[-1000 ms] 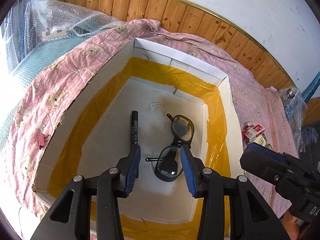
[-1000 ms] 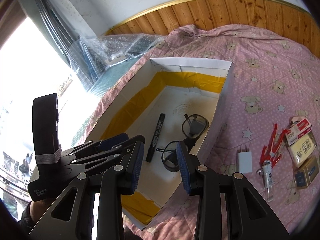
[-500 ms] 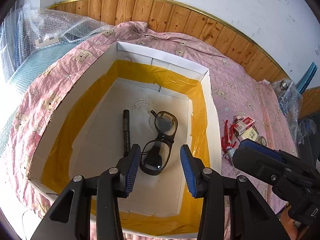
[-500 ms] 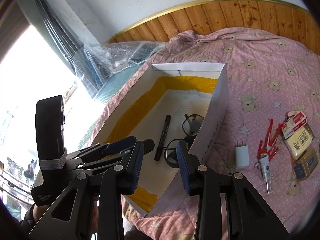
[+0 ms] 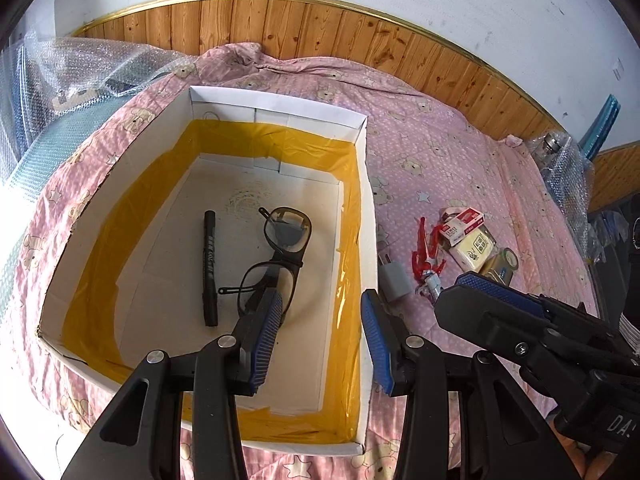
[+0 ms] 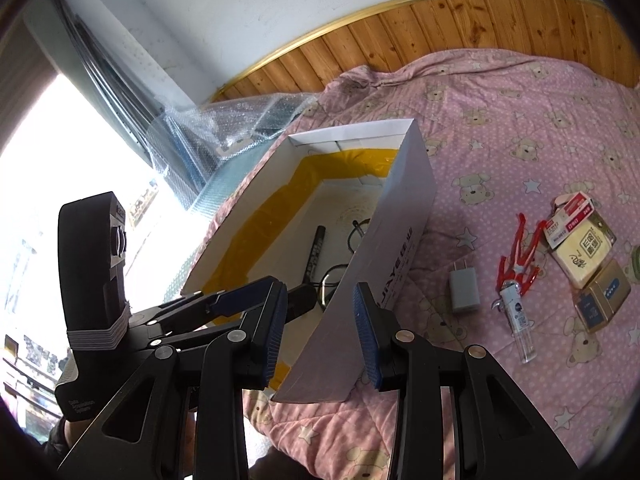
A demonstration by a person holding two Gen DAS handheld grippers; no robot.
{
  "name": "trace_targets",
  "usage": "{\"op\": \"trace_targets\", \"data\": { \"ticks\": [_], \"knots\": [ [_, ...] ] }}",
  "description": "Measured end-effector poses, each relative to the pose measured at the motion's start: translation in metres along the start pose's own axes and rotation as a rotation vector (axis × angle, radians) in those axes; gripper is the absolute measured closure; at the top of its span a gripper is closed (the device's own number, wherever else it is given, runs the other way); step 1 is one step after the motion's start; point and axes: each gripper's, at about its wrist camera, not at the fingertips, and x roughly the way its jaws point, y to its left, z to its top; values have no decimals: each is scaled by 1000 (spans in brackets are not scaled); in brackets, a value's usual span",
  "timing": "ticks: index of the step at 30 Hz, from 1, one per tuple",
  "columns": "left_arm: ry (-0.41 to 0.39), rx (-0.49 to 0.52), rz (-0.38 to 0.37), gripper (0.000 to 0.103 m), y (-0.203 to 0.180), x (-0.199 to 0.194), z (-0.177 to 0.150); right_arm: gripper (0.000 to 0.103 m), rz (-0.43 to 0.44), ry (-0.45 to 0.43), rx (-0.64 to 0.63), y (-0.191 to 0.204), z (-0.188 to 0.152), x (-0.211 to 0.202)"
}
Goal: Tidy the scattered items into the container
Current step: 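Move both grippers back to the remaining items on the bedspread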
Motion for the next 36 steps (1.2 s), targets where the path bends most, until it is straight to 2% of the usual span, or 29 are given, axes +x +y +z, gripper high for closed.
{"op": "trace_targets", "data": {
  "ticks": [20,24,27,36],
  "knots": [
    [29,138,-38,60,-78,6,-13,65,-37,-82,191,-77,-33,-48],
    [49,164,-48,60,-93,16,-14,65,-57,-77,235,-96,-43,-50],
    [71,183,-55,55,-103,28,-16,65,-76,-67,270,-111,-51,-49],
    [153,192,-55,55,-118,73,-12,64,-123,-38,313,-142,-59,-38]
  ]
}}
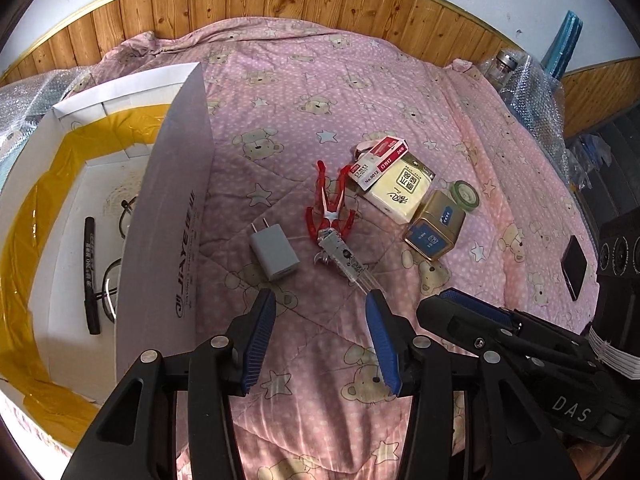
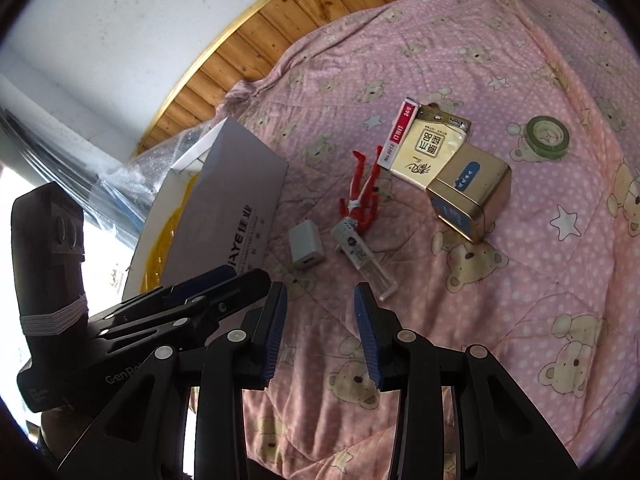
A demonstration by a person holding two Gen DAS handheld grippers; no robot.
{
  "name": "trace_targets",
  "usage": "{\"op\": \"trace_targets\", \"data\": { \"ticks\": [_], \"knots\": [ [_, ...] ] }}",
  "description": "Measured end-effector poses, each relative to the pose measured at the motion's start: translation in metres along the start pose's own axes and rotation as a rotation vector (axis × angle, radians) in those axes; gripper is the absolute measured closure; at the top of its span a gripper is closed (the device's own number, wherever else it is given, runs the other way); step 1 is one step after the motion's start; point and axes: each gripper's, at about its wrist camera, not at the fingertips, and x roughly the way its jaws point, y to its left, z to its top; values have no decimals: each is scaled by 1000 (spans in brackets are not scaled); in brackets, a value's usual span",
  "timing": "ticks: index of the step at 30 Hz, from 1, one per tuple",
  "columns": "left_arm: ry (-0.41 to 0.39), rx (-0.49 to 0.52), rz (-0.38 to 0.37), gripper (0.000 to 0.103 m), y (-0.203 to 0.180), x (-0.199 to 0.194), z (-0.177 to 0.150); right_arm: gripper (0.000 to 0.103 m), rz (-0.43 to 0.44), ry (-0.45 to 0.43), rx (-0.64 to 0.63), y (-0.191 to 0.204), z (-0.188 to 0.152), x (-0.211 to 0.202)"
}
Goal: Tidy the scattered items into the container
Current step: 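Move both grippers back to the remaining items on the bedspread, then grasp the white charger with the left gripper while the right grasps the glass bottle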
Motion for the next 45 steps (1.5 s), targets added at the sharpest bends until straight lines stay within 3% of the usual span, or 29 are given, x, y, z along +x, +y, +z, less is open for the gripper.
{"op": "trace_targets", "data": {
  "ticks": [11,30,34,37,40,45],
  "knots": [
    [93,-78,49,54,19,55,15,64,-56,58,-19,-16,5,32],
    [138,-81,96,53,34,100,30,64,-122,147,-127,-15,15,85],
    [121,-56,93,53,34,101,30,83,-138,147,-135,-18,15,84],
    [111,-47,69,61,34,96,29,83,-144,123,-115,-22,16,73],
    [125,-55,53,61,36,95,27,83,-135,116,-90,-26,17,67],
    [132,-29,88,48,26,100,30,81,-133,139,-80,-28,15,79]
  ]
}}
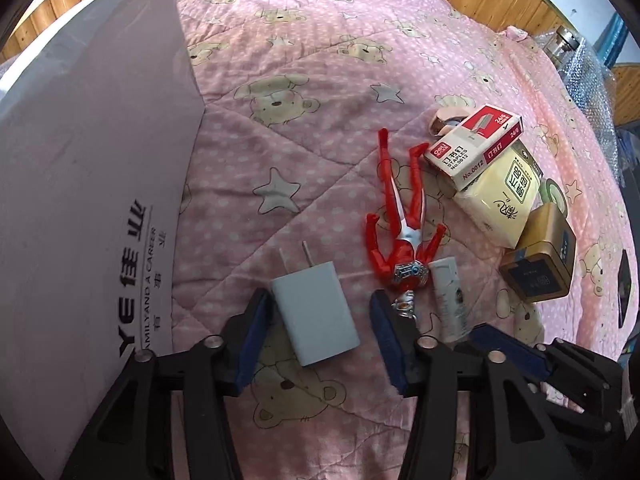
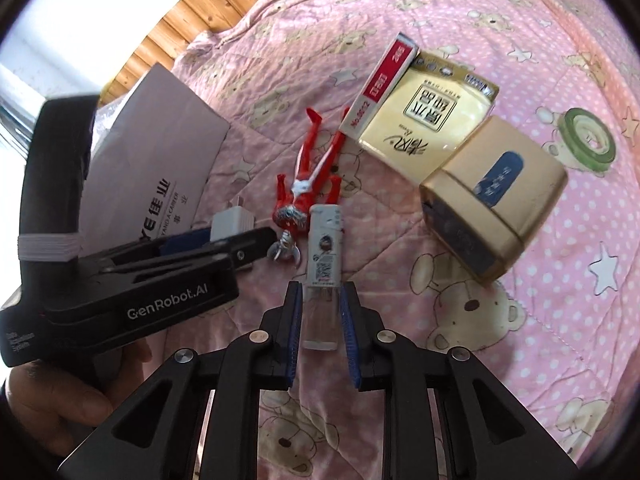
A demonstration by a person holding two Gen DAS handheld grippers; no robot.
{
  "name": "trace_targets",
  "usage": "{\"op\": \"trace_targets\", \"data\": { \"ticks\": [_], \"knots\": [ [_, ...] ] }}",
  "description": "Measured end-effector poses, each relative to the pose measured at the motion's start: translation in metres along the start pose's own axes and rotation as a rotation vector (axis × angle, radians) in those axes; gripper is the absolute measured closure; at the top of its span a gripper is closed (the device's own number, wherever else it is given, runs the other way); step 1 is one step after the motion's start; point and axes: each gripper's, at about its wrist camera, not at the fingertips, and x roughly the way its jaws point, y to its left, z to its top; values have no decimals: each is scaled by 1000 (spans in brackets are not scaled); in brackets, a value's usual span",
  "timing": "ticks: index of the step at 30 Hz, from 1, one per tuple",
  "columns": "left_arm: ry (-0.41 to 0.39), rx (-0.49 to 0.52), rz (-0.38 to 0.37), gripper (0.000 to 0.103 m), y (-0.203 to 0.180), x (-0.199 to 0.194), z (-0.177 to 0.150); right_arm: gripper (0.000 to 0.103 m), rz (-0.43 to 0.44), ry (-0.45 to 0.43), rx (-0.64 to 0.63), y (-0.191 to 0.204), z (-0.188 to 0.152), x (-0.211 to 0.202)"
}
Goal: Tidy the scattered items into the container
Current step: 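Grasp the white charger with the left gripper while the right grasps the glass bottle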
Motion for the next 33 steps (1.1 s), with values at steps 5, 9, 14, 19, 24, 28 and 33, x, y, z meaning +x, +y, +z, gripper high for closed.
{"op": "trace_targets", "data": {
  "ticks": [5,9,14,19,24,28,33],
  "knots": [
    [-38,5,6,71,2,-7,0,83,6,-14,8,-2,0,-7],
    [-67,0,-20,71,4,-22,-5,84,16,-44,19,-2,0,-21],
    [-103,5,-50,71,0,-47,-11,86,28,-76,25,1,0,-33],
    [-134,45,-52,71,-10,-63,-16,90,19,-60,23,-1,-3,-31],
    [-108,62,-63,71,-22,-49,-17,85,4,-21,-11,-1,-8,-25],
    [-42,51,-57,71,-19,-33,-30,76,-58,-1,-94,5,-10,-9],
    [-27,71,-22,70,-19,-18,-38,84,-76,-10,-113,3,-13,-13]
  ]
}}
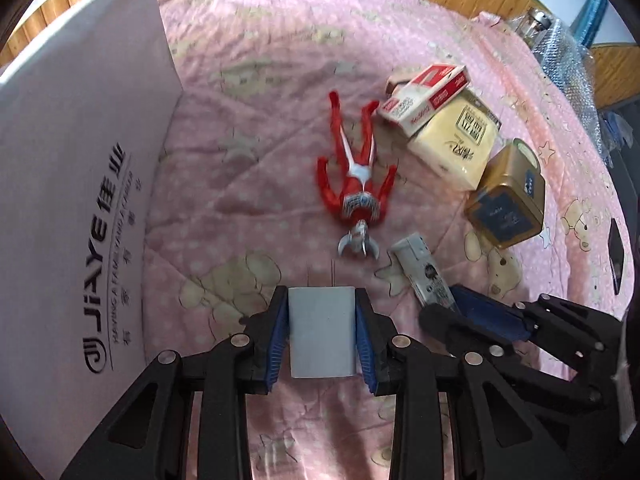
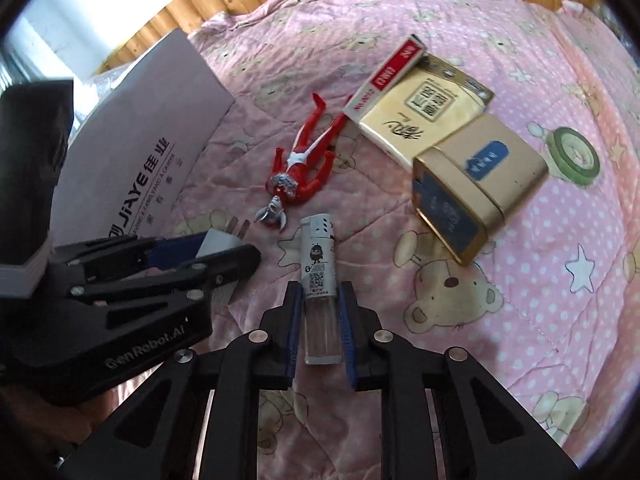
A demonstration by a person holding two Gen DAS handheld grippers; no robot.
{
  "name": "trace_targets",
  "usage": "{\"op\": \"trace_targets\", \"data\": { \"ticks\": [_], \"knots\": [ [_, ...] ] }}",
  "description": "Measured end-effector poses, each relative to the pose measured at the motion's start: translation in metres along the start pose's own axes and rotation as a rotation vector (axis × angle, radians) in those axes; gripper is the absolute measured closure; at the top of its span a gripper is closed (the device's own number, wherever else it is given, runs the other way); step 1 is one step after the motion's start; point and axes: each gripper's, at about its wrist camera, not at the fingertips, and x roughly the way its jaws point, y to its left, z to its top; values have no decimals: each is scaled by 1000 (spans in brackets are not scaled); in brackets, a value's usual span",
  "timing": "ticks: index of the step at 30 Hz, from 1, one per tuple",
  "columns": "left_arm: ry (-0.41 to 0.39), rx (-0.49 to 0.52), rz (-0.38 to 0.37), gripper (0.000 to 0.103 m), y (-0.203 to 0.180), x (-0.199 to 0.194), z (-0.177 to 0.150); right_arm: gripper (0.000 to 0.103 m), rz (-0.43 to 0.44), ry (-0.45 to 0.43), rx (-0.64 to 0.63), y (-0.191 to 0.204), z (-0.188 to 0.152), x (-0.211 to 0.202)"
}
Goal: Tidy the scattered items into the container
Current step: 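Grasp the white charger with the left gripper while the right grasps the glass bottle, then lift and carry the charger and glass bottle over the white box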
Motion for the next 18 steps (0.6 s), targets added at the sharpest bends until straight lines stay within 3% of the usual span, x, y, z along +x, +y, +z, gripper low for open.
{"op": "trace_targets", "data": {
  "ticks": [8,12,14,15,18],
  "knots": [
    [15,-10,-16,70,4,-4,-2,83,-27,-15,22,-5,-5,-13],
    [2,13,-10,69,3,-5,-6,72,-43,-13,-15,-2,-10,-7],
    [-15,34,-11,69,1,-4,-9,74,-68,-23,-43,2,-12,-6],
    [-23,42,-11,71,1,-4,-10,83,-74,-21,-40,2,-12,-7],
    [-36,35,-26,71,0,-8,-15,84,-43,-22,32,-9,-11,-13]
  ]
}}
